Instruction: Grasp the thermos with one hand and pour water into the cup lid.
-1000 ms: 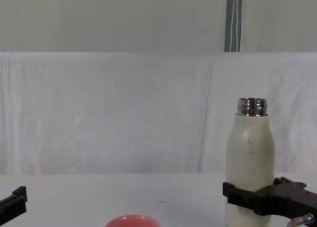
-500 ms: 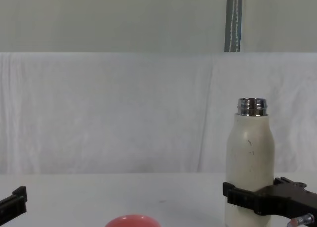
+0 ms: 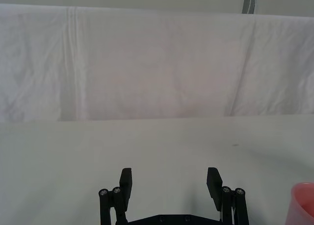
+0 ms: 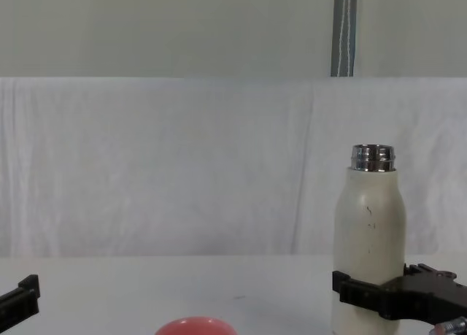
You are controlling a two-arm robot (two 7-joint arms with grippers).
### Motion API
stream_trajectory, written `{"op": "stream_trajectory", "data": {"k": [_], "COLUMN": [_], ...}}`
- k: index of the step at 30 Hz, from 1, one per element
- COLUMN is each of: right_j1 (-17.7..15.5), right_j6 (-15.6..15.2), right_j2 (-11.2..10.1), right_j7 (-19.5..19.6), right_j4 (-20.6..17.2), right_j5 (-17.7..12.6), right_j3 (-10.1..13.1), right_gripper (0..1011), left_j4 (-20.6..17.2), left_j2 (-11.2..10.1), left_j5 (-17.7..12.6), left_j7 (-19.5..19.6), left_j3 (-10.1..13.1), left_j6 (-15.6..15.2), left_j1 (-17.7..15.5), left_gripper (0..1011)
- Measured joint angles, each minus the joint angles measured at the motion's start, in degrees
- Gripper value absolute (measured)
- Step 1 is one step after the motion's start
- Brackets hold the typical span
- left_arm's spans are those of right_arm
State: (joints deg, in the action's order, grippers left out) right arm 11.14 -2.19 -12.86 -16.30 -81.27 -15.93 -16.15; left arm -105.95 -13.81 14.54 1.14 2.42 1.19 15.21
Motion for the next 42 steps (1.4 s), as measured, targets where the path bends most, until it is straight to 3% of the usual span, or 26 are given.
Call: {"op": "stream_trajectory", "data": {"k": [42], "right_j1": [-5.0], "right_j6": [-3.2], "right_j2": [-3.6], "right_j7": [-0.5], "right_j4": [-4.2], "right_j5": [-4.1], "right_j3": [1.5], "right_gripper": [1001], "left_j4": [0.0], "left_j2": [0.0], "left_j5": [0.0], "left_j7": [0.0], "left_j3": [0.0], "left_j6": [0.0], "left_j1": [0.0], "left_gripper": [1001]}}
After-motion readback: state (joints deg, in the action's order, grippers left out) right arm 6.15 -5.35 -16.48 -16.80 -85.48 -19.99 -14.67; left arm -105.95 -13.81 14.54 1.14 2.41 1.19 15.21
